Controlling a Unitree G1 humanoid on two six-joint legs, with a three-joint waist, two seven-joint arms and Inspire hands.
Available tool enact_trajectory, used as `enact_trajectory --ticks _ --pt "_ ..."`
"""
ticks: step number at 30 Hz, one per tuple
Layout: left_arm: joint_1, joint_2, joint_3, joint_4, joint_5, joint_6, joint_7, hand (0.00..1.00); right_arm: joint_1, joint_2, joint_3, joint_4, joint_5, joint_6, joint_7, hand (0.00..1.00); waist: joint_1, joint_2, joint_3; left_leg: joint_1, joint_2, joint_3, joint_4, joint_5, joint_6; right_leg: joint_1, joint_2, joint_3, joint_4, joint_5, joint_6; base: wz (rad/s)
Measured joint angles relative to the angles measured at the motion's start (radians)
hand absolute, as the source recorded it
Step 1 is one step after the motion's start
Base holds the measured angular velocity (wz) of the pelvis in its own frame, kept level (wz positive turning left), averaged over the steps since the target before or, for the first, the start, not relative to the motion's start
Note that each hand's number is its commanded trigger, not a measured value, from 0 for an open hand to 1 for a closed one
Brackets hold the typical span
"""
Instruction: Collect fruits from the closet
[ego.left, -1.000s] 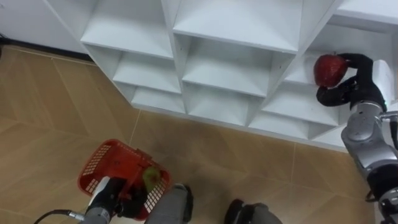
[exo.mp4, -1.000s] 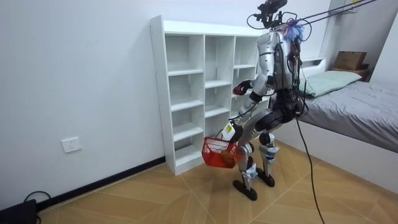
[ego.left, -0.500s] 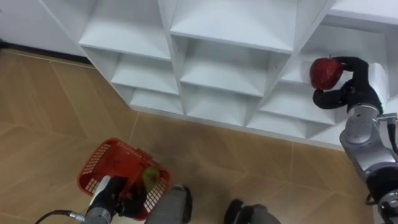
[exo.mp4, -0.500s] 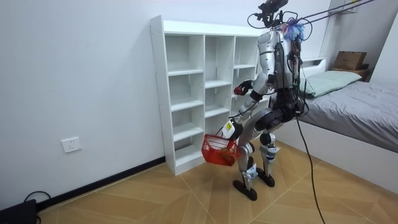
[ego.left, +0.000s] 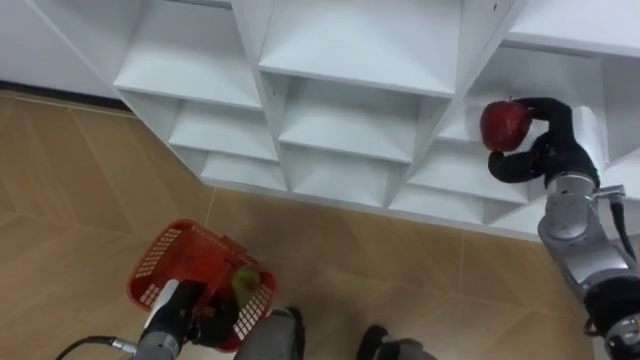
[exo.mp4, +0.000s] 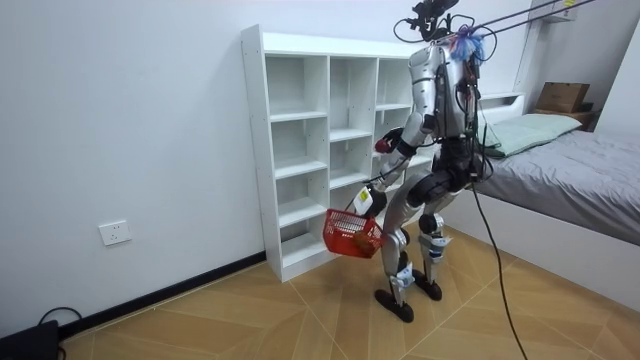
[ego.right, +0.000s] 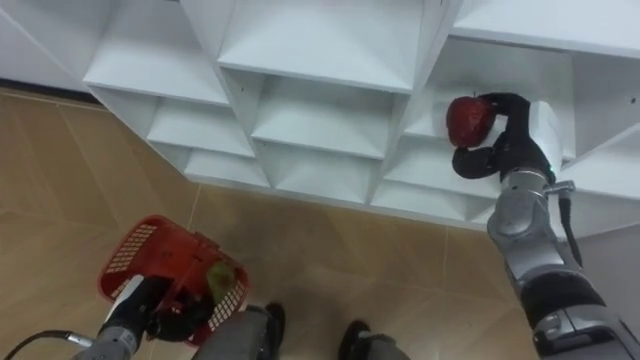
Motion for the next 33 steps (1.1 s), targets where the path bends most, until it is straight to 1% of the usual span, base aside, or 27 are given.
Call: enact_trajectory --ticks 2,3,5,6,8,9,11,12,14,15,16,18,19,21,23,27,29,30,32,33 --pt "-0.007 -0.001 -0.002 0.002 0.000 -0.003 -0.001 1.00 0.021 0.016 0.001 -0.056 -0.009 -0.001 0.018 1.00 -0.008 0.000 -0.0001 0.004 0.000 0.004 -0.009 0.001 -0.001 0.001 0.001 0.002 -0.006 0.000 0.000 -0.05" --pt "-0.014 -0.003 -0.002 0.002 0.001 -0.003 -0.003 1.00 0.032 0.033 0.001 -0.075 -0.028 -0.001 0.029 1.00 -0.013 0.000 -0.0002 0.009 0.001 0.005 -0.015 0.002 -0.002 0.006 0.004 0.003 -0.013 0.002 0.000 0.00" --pt "-0.028 -0.015 -0.003 0.017 0.002 -0.008 -0.003 1.00 0.061 0.060 0.013 -0.119 -0.073 0.000 0.063 1.00 -0.017 0.001 -0.0006 0.031 0.002 0.013 -0.032 0.002 -0.002 0.020 0.006 0.011 -0.022 0.001 0.000 -0.07" --pt "-0.028 -0.018 -0.002 0.021 0.002 -0.009 -0.003 1.00 0.063 0.067 0.011 -0.126 -0.078 0.003 0.065 1.00 -0.020 0.003 -0.0021 0.035 0.002 0.016 -0.035 0.002 -0.002 0.023 0.008 0.014 -0.026 0.002 0.001 -0.14" --pt "-0.032 -0.023 -0.003 0.032 0.000 -0.009 -0.003 1.00 0.080 0.072 0.012 -0.164 -0.081 0.013 0.100 1.00 -0.037 0.011 -0.0070 0.056 0.005 0.027 -0.057 0.003 -0.001 0.039 0.014 0.025 -0.048 0.010 0.006 -0.15" --pt "-0.032 -0.024 -0.003 0.034 -0.002 -0.009 -0.003 1.00 0.090 0.075 0.015 -0.177 -0.080 0.016 0.102 1.00 -0.040 0.015 -0.0091 0.061 0.006 0.027 -0.062 0.003 -0.001 0.046 0.018 0.025 -0.059 0.014 0.007 -0.14" --pt "-0.034 -0.029 -0.010 0.033 -0.037 -0.009 0.000 1.00 0.136 0.080 0.030 -0.231 -0.081 0.024 0.123 1.00 -0.062 0.021 -0.0152 0.093 0.006 0.033 -0.096 0.010 -0.001 0.077 0.024 0.029 -0.098 0.026 0.011 -0.09" --pt "-0.037 -0.032 -0.010 0.033 -0.039 -0.009 0.002 1.00 0.149 0.081 0.030 -0.248 -0.081 0.024 0.128 1.00 -0.065 0.021 -0.0154 0.101 0.006 0.039 -0.106 0.013 0.000 0.081 0.025 0.034 -0.106 0.029 0.012 -0.15" --pt "-0.043 -0.044 -0.010 0.034 -0.038 -0.011 0.003 1.00 0.178 0.085 0.032 -0.285 -0.097 0.023 0.159 1.00 -0.074 0.025 -0.0188 0.123 0.005 0.053 -0.135 0.020 0.001 0.094 0.029 0.048 -0.131 0.041 0.015 -0.20" --pt "-0.049 -0.050 -0.010 0.037 -0.038 -0.014 0.003 1.00 0.193 0.098 0.032 -0.304 -0.098 0.023 0.181 1.00 -0.084 0.027 -0.0204 0.136 0.005 0.059 -0.144 0.025 0.003 0.101 0.029 0.054 -0.142 0.046 0.018 -0.13" --pt "-0.055 -0.055 -0.010 0.038 -0.036 -0.015 0.002 1.00 0.208 0.114 0.031 -0.322 -0.100 0.023 0.201 1.00 -0.091 0.033 -0.0242 0.144 0.005 0.063 -0.149 0.025 0.003 0.109 0.032 0.057 -0.151 0.049 0.019 -0.15" --pt "-0.062 -0.061 -0.010 0.038 -0.036 -0.025 0.001 1.00 0.226 0.132 0.032 -0.347 -0.108 0.021 0.231 1.00 -0.093 0.035 -0.0255 0.155 0.005 0.069 -0.155 0.026 0.004 0.116 0.032 0.065 -0.157 0.051 0.021 -0.11" --pt "-0.065 -0.064 -0.010 0.038 -0.037 -0.033 0.001 1.00 0.237 0.142 0.032 -0.355 -0.103 0.021 0.249 1.00 -0.095 0.039 -0.0279 0.160 0.005 0.068 -0.156 0.026 0.004 0.125 0.033 0.065 -0.165 0.052 0.024 0.00" --pt "-0.067 -0.067 -0.014 0.039 -0.037 -0.039 0.001 1.00 0.258 0.148 0.050 -0.371 -0.099 0.021 0.266 1.00 -0.098 0.040 -0.0274 0.175 0.006 0.071 -0.160 0.026 0.004 0.141 0.033 0.064 -0.171 0.053 0.025 0.00" --pt "-0.067 -0.067 -0.020 0.040 -0.038 -0.044 0.001 1.00 0.285 0.151 0.077 -0.409 -0.100 0.021 0.313 1.00 -0.109 0.043 -0.0274 0.188 0.005 0.071 -0.165 0.025 0.005 0.155 0.033 0.064 -0.179 0.053 0.027 0.00" --pt "-0.069 -0.073 -0.025 0.038 -0.037 -0.048 0.000 1.00 0.306 0.158 0.108 -0.439 -0.098 0.021 0.360 1.00 -0.116 0.047 -0.0272 0.192 0.005 0.069 -0.172 0.025 0.006 0.155 0.035 0.065 -0.180 0.056 0.028 0.00" --pt "-0.069 -0.084 -0.030 0.030 -0.038 -0.048 0.000 1.00 0.329 0.174 0.109 -0.452 -0.108 0.021 0.380 1.00 -0.118 0.053 -0.0267 0.192 0.005 0.071 -0.179 0.025 0.006 0.154 0.036 0.067 -0.177 0.056 0.028 0.00" --pt "-0.068 -0.086 -0.037 0.028 -0.037 -0.050 0.000 1.00 0.335 0.178 0.109 -0.455 -0.114 0.021 0.386 1.00 -0.118 0.055 -0.0268 0.193 0.005 0.071 -0.180 0.025 0.006 0.153 0.035 0.068 -0.176 0.056 0.028 -0.04" --pt "-0.066 -0.089 -0.059 0.028 -0.037 -0.052 0.000 1.00 0.359 0.200 0.114 -0.456 -0.125 0.021 0.414 1.00 -0.118 0.057 -0.0272 0.202 0.005 0.083 -0.187 0.025 0.006 0.153 0.035 0.075 -0.172 0.055 0.027 -0.08" --pt "-0.065 -0.090 -0.063 0.028 -0.037 -0.052 0.000 1.00 0.363 0.202 0.117 -0.456 -0.125 0.021 0.419 1.00 -0.118 0.058 -0.0272 0.203 0.005 0.084 -0.188 0.025 0.006 0.153 0.036 0.077 -0.172 0.055 0.027 -0.08"
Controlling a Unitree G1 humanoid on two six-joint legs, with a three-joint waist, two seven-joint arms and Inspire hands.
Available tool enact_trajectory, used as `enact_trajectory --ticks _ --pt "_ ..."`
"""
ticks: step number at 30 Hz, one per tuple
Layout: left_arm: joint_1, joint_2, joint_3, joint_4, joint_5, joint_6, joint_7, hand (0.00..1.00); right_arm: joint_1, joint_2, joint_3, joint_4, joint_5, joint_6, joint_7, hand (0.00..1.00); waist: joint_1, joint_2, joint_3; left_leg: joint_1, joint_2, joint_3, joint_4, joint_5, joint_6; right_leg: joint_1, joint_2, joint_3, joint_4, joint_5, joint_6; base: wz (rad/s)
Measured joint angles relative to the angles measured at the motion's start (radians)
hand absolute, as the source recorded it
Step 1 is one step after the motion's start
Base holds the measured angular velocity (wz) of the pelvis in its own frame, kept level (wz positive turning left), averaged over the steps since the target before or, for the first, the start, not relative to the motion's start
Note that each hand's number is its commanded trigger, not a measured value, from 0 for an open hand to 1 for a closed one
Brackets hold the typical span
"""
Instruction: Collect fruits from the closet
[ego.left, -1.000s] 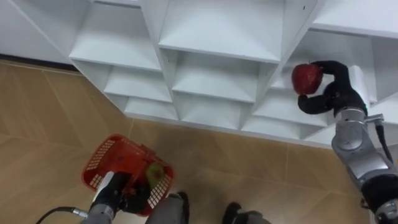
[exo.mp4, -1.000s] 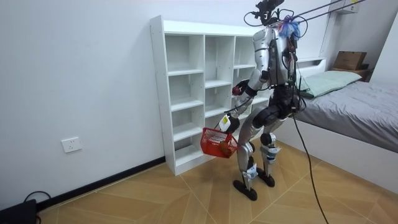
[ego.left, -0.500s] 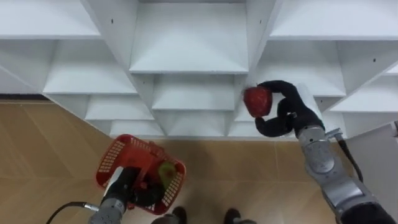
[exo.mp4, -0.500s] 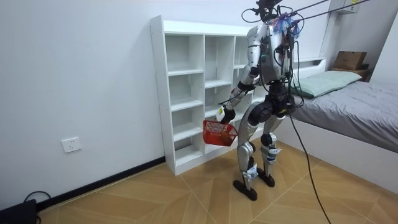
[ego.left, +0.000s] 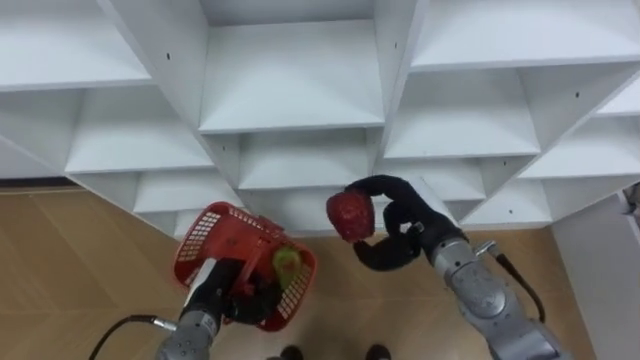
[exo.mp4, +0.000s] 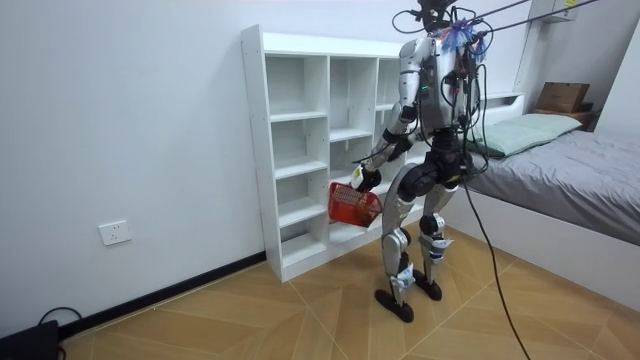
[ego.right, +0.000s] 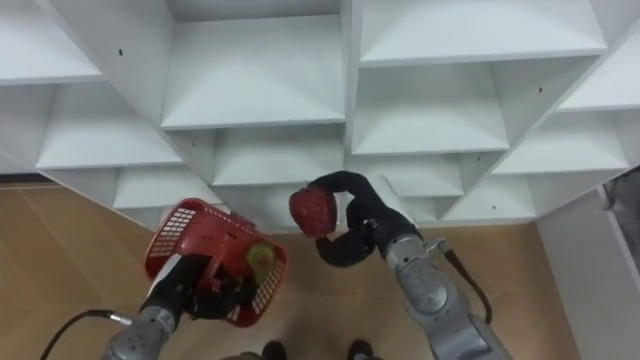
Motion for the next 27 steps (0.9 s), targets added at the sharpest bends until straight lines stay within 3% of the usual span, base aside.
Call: enact_trajectory --ticks 3,13,19,27 --pt "0.000 -0.005 -0.018 -0.001 -0.001 0.000 -0.005 1.00 0.005 0.007 0.020 0.000 -0.002 0.000 0.029 1.00 -0.007 0.008 -0.0005 0.000 0.000 0.002 0.000 0.000 0.000 -0.001 0.000 0.003 0.000 0.000 0.000 -0.01" --pt "-0.002 -0.069 -0.047 0.008 -0.001 0.000 -0.029 1.00 0.034 0.031 0.059 0.041 -0.105 0.000 0.029 1.00 -0.008 0.028 0.0004 0.001 -0.003 0.002 -0.004 0.000 0.000 0.001 0.002 0.001 -0.007 0.000 0.000 0.00" --pt "-0.005 -0.075 -0.064 0.008 0.000 -0.002 -0.058 1.00 0.037 0.033 0.073 0.126 -0.136 0.000 0.031 1.00 -0.019 0.028 0.0006 -0.001 -0.003 0.002 0.000 0.000 0.000 -0.001 0.002 0.001 -0.008 0.000 0.000 0.00" --pt "-0.012 -0.077 -0.073 0.003 -0.006 -0.044 -0.078 1.00 0.037 0.035 0.079 0.141 -0.147 0.000 0.027 1.00 -0.022 0.028 0.0009 -0.001 -0.003 0.002 0.002 0.000 0.000 0.000 0.003 -0.004 -0.009 0.000 0.000 0.00"
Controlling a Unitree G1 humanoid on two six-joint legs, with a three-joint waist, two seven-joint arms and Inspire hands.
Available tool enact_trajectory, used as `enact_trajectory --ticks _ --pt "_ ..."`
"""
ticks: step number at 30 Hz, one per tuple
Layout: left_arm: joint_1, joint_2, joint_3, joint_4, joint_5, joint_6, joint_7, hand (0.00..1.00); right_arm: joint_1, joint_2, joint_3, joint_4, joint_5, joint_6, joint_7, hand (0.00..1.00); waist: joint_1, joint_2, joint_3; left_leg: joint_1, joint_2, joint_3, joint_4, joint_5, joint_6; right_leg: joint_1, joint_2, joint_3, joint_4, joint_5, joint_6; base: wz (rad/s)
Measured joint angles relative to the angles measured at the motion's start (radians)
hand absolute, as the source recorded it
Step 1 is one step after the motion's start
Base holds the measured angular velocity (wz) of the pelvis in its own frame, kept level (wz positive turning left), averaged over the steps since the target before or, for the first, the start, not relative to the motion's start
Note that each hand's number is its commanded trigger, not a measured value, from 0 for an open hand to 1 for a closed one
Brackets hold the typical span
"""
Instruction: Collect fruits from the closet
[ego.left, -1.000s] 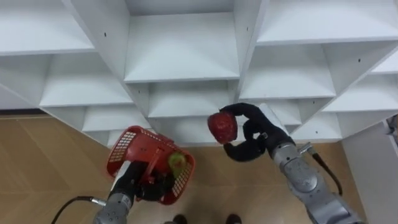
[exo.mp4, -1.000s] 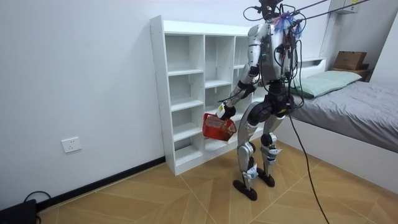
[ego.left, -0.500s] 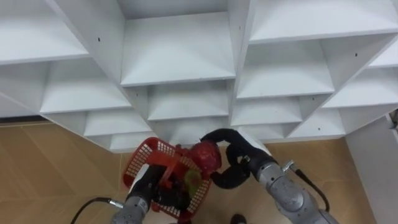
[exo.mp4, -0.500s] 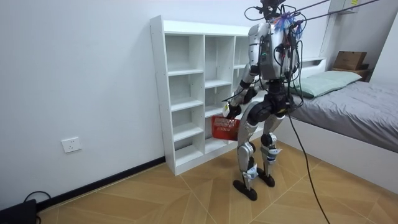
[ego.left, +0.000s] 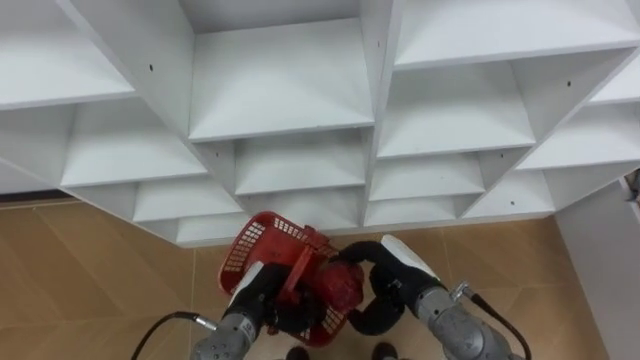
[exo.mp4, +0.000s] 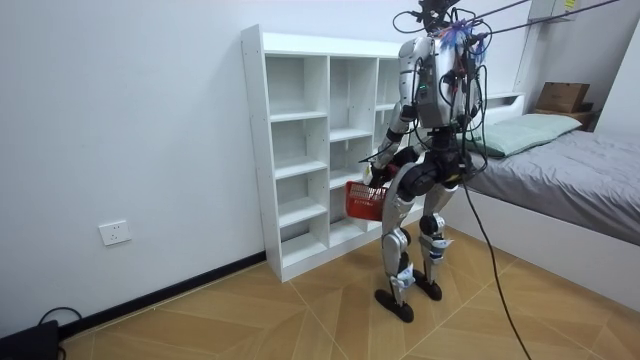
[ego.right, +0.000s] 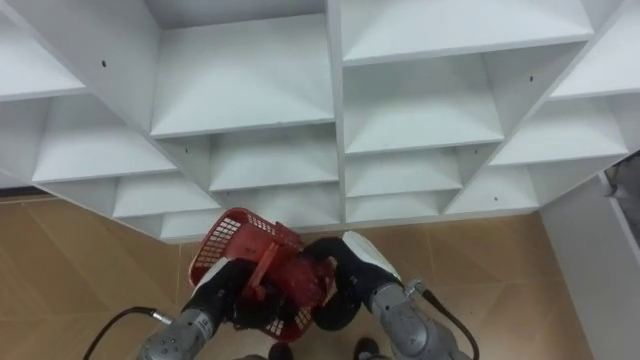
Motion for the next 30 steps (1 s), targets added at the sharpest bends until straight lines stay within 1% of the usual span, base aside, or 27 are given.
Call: enact_trajectory --ticks 2,8,11,14,15,19,21,26,27,30 --pt "0.000 0.000 -0.007 -0.003 -0.023 0.000 -0.010 1.00 0.000 0.003 0.001 0.014 0.000 0.000 0.000 1.00 0.000 0.000 0.0001 -0.001 0.000 0.000 0.001 0.000 0.000 0.000 0.000 0.000 0.000 0.000 0.000 0.00" --pt "-0.001 0.005 -0.010 -0.008 -0.034 0.000 -0.018 1.00 0.001 0.014 -0.003 0.025 -0.004 0.000 -0.011 1.00 -0.002 0.003 0.0013 -0.015 0.004 -0.010 0.007 -0.001 0.000 -0.002 0.002 -0.008 -0.007 0.001 -0.002 0.05" --pt "-0.002 0.005 -0.009 -0.009 -0.035 0.000 -0.019 1.00 0.001 0.014 -0.001 0.027 -0.005 -0.002 -0.018 1.00 -0.001 0.008 0.0042 -0.015 0.003 -0.010 0.005 -0.001 0.000 -0.003 0.002 -0.008 -0.008 0.001 -0.001 0.00" --pt "-0.005 0.005 -0.008 -0.010 -0.035 0.000 -0.020 1.00 0.001 0.015 -0.003 0.027 -0.007 -0.005 -0.021 1.00 0.000 0.009 0.0048 -0.015 0.003 -0.008 0.002 0.000 0.000 -0.004 0.002 -0.007 -0.008 0.001 -0.002 0.00" --pt "-0.006 0.004 -0.006 -0.010 -0.034 0.000 -0.022 1.00 0.001 0.014 -0.004 0.028 -0.009 -0.009 -0.024 0.00 0.000 0.009 0.0048 -0.015 0.003 -0.008 0.000 0.000 -0.001 -0.004 0.002 -0.007 -0.009 0.001 -0.002 0.00" --pt "-0.015 0.005 0.000 -0.011 -0.035 -0.001 -0.036 1.00 0.001 0.015 -0.009 0.033 -0.009 -0.022 -0.042 0.00 -0.001 0.009 0.0047 -0.014 0.003 -0.007 -0.001 0.000 -0.001 -0.004 0.002 -0.006 -0.010 0.001 -0.001 0.00" --pt "-0.016 0.005 0.000 -0.015 -0.035 -0.001 -0.037 1.00 0.001 0.015 -0.009 0.035 -0.009 -0.022 -0.046 0.00 -0.001 0.009 0.0046 -0.014 0.003 -0.006 0.000 0.000 -0.001 -0.004 0.002 -0.006 -0.010 0.001 -0.001 0.00" --pt "-0.018 0.013 0.000 -0.066 -0.038 -0.002 -0.038 1.00 0.001 0.014 -0.008 0.064 -0.008 -0.020 -0.041 0.00 -0.001 0.009 0.0044 -0.011 0.002 -0.004 -0.001 0.000 -0.001 -0.004 0.002 -0.004 -0.008 0.001 -0.001 -0.01" --pt "-0.018 0.013 -0.001 -0.069 -0.047 -0.007 -0.040 1.00 0.001 0.014 -0.008 0.067 -0.008 -0.020 -0.040 0.00 0.000 0.009 0.0044 -0.008 0.002 -0.003 -0.002 0.000 -0.001 -0.003 0.002 -0.003 -0.007 0.001 -0.001 -0.06" --pt "-0.010 0.010 -0.025 -0.099 -0.089 -0.008 -0.053 1.00 0.001 0.021 -0.007 0.070 -0.005 -0.020 -0.040 0.00 -0.004 0.008 0.0042 -0.001 0.000 -0.003 -0.007 0.001 -0.001 -0.002 0.001 0.003 -0.007 0.001 -0.001 -0.03"
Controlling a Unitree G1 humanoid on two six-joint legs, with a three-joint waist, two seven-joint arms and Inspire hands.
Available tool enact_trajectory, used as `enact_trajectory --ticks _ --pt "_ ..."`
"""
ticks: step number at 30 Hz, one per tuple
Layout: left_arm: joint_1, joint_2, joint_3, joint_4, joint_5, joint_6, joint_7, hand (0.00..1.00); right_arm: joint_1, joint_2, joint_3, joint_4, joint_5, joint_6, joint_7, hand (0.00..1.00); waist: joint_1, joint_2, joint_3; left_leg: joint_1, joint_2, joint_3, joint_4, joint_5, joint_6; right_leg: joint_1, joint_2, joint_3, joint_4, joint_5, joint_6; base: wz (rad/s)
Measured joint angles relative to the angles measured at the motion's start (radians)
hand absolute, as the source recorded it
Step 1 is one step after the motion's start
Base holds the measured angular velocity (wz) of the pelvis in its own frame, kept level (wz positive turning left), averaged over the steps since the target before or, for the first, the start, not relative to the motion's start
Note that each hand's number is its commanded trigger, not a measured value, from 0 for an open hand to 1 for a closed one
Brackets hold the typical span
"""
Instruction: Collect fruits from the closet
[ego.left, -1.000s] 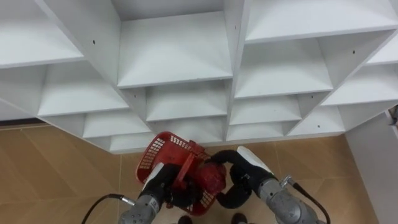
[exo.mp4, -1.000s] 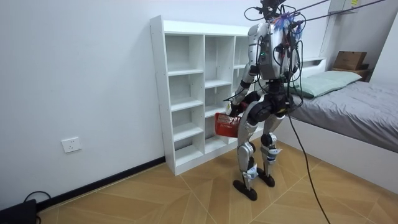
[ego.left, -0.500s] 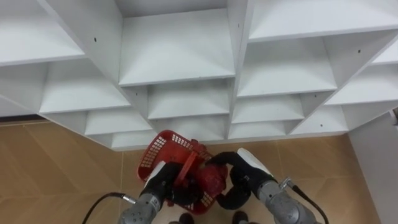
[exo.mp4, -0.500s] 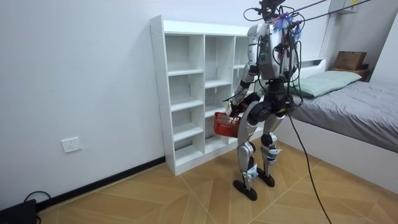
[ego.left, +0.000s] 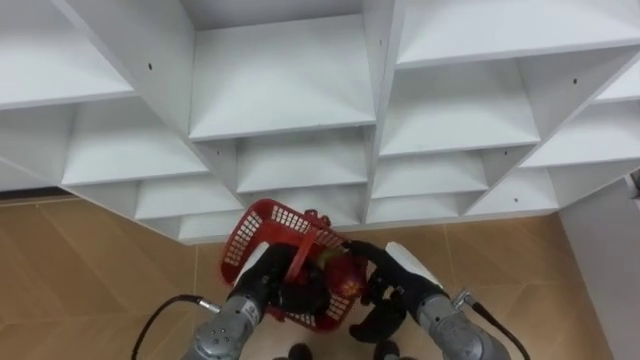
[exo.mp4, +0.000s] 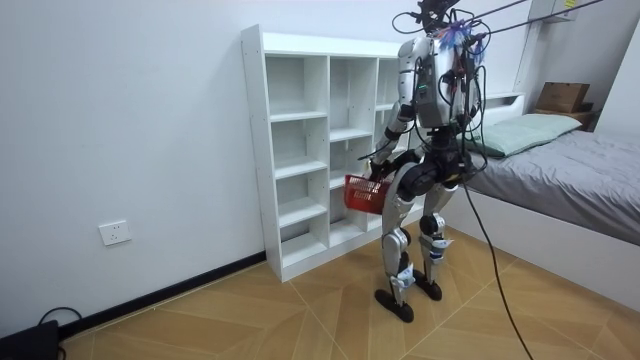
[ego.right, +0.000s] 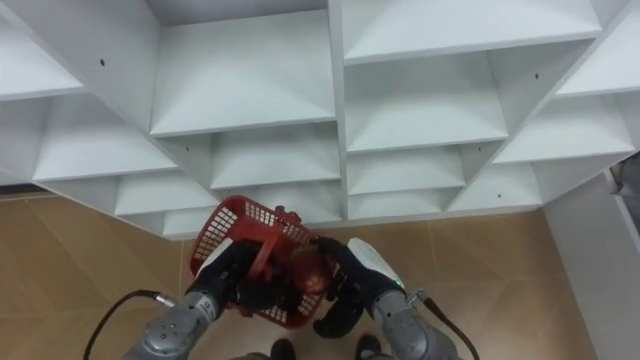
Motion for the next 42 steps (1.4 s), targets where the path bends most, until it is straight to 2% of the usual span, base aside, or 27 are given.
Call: enact_trajectory --ticks 6,20,36,42 --pt "0.002 -0.001 -0.029 -0.009 -0.063 -0.005 -0.044 1.00 0.000 0.007 -0.001 0.014 0.007 -0.001 -0.001 0.00 -0.004 -0.002 -0.0011 0.004 0.000 0.003 -0.001 0.001 -0.001 0.002 0.000 0.003 0.000 0.000 0.000 0.00" --pt "0.005 0.007 -0.045 -0.008 -0.065 -0.005 -0.095 1.00 0.000 0.014 -0.001 0.035 0.010 -0.001 -0.003 0.00 -0.006 -0.007 -0.0045 0.006 0.000 0.008 -0.001 0.002 0.000 0.002 0.000 0.006 0.000 0.000 0.000 0.00" --pt "0.018 0.016 -0.034 -0.003 -0.063 -0.005 -0.088 1.00 -0.001 0.019 -0.005 0.065 0.013 -0.001 -0.038 0.00 -0.005 -0.007 -0.0046 0.029 -0.001 0.010 -0.012 0.002 0.000 0.024 0.001 0.008 -0.010 0.000 0.001 0.00" --pt "0.021 0.017 -0.029 0.060 -0.045 -0.005 -0.050 1.00 0.001 0.009 -0.005 0.106 0.051 -0.001 -0.037 0.00 -0.002 -0.009 -0.0057 0.063 -0.001 0.011 -0.033 0.004 0.001 0.061 0.005 0.005 -0.039 0.008 0.005 0.00"
